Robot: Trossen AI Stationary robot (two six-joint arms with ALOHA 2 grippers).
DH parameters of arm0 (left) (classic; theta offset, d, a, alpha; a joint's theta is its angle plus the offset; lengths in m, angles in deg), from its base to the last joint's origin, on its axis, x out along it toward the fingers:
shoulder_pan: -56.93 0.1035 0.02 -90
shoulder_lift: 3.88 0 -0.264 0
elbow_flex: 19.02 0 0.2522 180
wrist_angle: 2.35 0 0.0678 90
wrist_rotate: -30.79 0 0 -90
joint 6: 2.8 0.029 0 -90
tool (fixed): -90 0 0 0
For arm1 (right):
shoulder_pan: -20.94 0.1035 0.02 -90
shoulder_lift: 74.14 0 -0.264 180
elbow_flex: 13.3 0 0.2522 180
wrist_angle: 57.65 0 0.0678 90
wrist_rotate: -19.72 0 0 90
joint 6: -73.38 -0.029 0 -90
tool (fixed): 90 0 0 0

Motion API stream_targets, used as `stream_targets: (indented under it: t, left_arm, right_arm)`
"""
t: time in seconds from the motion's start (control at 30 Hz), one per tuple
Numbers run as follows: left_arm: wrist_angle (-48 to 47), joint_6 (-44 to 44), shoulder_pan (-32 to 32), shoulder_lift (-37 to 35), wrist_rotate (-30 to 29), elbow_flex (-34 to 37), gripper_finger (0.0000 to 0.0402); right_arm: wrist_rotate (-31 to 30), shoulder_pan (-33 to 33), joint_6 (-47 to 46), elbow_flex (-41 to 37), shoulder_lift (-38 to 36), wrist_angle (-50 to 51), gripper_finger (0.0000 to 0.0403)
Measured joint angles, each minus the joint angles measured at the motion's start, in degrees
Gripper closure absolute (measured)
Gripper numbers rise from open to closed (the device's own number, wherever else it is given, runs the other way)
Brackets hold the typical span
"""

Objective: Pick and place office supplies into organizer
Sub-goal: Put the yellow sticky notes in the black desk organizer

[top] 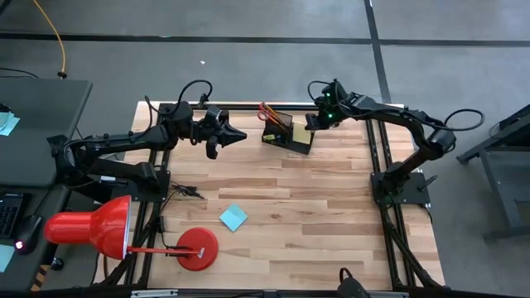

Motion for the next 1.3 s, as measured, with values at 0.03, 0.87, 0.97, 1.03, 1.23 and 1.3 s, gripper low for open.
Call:
stream_targets:
  t: [0.03,0.87,0.97,1.03,1.23,1.3]
  left_arm:
    - [0.0,0.0,0.0,0.0,0.0,0.0,0.0382]
    - [-0.6,0.5,0.0,0.0,0.5,0.0,0.0382]
    - [-0.8,0.1,0.0,0.0,0.5,0.0,0.0382]
    - [-0.8,-0.1,0.0,0.0,0.6,0.0,0.0382]
    - [-0.7,0.0,0.0,0.0,0.5,0.0,0.0382]
    - [-0.7,0.0,0.0,0.0,0.1,0.0,0.0382]
  right_arm:
    - [-0.5,0.0,-0.1,-0.1,0.1,0.5,0.0398]
    - [-3.6,4.0,-5.0,-0.1,6.7,-3.3,0.0398]
    - [-6.2,3.9,-4.5,-0.1,6.7,-0.4,0.0398]
    - [-6.1,3.9,-3.7,-0.1,6.7,0.0,0.0395]
    - [-7.9,4.1,-3.4,-0.1,6.7,0.0,0.0346]
    - [-10.4,4.5,-3.5,-0.1,6.7,0.5,0.0337]
